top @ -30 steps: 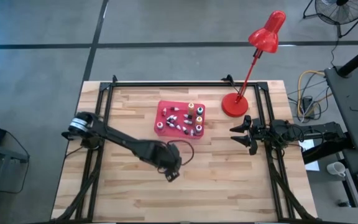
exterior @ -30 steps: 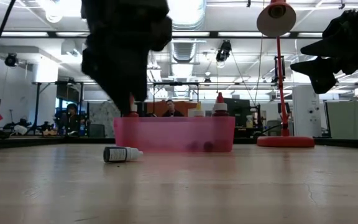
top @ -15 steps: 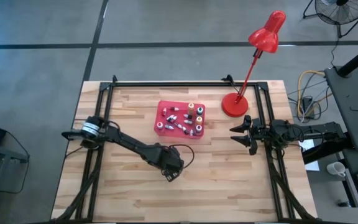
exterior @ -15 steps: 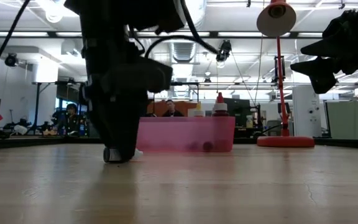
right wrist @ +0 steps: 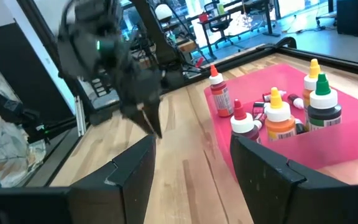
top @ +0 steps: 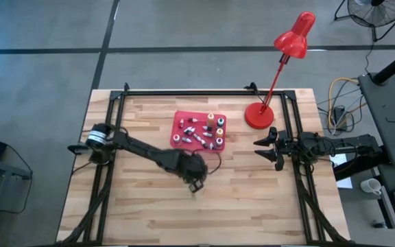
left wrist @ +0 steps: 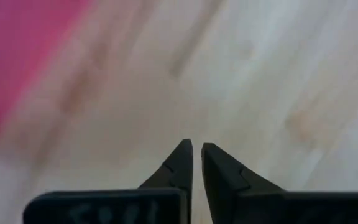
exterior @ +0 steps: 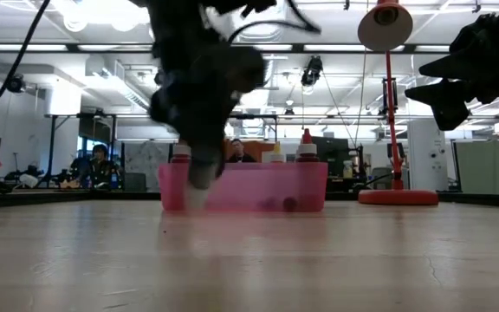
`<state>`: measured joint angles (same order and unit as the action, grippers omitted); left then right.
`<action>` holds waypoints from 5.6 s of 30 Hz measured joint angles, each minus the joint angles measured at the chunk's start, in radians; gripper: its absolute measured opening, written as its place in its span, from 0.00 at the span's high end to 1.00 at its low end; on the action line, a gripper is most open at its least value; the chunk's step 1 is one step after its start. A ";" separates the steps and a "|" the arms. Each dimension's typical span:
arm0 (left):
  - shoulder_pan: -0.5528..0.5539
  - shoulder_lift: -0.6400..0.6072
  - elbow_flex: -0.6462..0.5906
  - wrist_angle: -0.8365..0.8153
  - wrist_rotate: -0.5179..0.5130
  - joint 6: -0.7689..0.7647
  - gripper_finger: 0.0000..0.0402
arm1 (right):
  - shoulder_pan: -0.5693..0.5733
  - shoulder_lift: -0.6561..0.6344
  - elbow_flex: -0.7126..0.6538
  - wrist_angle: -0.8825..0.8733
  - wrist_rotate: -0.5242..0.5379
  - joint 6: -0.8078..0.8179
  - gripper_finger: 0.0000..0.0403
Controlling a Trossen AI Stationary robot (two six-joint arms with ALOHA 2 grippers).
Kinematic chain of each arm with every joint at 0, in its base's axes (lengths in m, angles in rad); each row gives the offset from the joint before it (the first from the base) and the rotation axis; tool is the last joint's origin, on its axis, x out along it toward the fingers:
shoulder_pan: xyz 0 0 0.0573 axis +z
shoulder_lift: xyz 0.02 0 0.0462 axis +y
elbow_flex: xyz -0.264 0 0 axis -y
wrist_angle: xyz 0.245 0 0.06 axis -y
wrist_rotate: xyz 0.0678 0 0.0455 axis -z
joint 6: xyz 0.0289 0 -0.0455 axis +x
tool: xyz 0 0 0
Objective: Pick & Place food coloring
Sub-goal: Put the small dark blue food coloring bottle into the pink bin
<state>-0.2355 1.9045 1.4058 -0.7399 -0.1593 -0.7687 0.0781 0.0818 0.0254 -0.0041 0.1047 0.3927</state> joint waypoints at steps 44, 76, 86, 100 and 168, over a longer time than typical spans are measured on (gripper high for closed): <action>0.116 0.179 0.125 0.205 0.105 0.592 0.47 | 0.000 -0.001 0.000 0.000 0.001 0.000 0.50; 0.230 0.041 -0.124 0.250 -0.018 0.581 0.47 | 0.000 0.012 0.000 -0.008 0.000 0.000 0.50; 0.244 0.038 -0.123 0.267 -0.024 0.649 0.47 | 0.000 0.012 0.000 -0.008 0.000 0.000 0.50; 0.253 0.032 -0.174 0.250 -0.008 0.650 0.52 | 0.000 0.012 0.000 -0.008 0.000 0.000 0.50; 0.248 -0.027 -0.026 0.247 0.064 0.978 0.58 | 0.000 0.011 0.000 -0.007 0.002 0.000 0.50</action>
<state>0.0123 1.8774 1.3801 -0.4925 -0.0948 0.2090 0.0776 0.0933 0.0250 -0.0111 0.1064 0.3927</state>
